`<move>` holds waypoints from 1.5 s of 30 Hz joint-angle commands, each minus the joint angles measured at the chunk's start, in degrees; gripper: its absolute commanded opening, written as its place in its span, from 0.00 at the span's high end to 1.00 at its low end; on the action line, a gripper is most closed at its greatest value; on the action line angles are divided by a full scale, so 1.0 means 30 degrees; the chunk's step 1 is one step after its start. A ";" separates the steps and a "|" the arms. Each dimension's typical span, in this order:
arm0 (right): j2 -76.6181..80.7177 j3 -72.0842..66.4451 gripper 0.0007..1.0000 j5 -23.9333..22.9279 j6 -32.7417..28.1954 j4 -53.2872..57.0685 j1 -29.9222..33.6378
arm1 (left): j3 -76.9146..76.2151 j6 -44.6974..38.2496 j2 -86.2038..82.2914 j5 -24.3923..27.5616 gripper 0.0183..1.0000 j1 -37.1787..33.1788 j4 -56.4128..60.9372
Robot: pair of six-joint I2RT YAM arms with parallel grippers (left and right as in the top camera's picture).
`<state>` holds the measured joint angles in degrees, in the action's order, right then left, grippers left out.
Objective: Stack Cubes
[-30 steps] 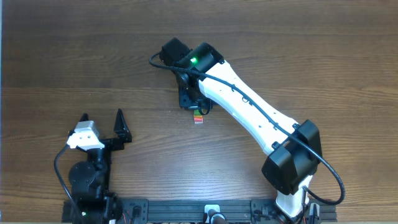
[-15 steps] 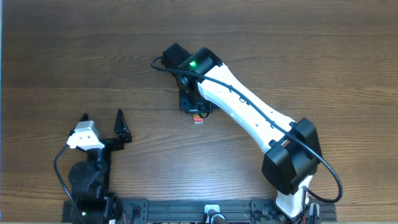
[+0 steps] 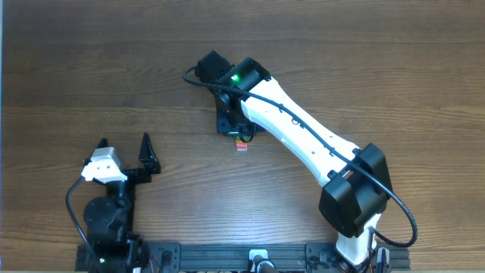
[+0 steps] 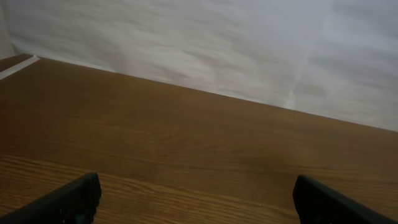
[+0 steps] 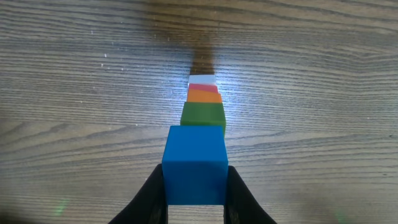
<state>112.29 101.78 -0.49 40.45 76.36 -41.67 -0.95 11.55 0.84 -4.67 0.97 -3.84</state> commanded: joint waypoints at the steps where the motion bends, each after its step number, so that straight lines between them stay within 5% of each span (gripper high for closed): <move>1: 0.0452 -0.0219 0.99 0.0080 0.0160 -0.0102 0.0000 | 0.0189 -0.0226 -0.0138 0.0051 0.00 -0.0102 0.0044; 21: 0.0452 -0.1217 0.98 0.0168 0.0372 -0.0692 0.0015 | 0.0189 -0.0226 -0.0138 0.0051 0.00 -0.0102 0.0044; 31: 0.0452 -0.1217 0.27 0.0168 0.0372 -0.0743 0.0015 | 0.0189 -0.0226 -0.0138 0.0051 0.00 -0.0102 0.0044; 33: 0.0452 -0.1217 0.01 0.0168 0.0372 -0.0750 0.0015 | 0.0189 -0.0226 -0.0138 0.0051 0.00 -0.0102 0.0044; 45: 0.0444 -0.0925 0.01 -0.1122 -0.1333 -0.2776 0.1362 | 0.0189 -0.0226 -0.0138 0.0058 0.00 -0.0102 0.0044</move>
<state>112.79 98.41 -0.40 39.59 69.06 -40.66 -0.95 11.55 0.84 -4.67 0.97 -3.86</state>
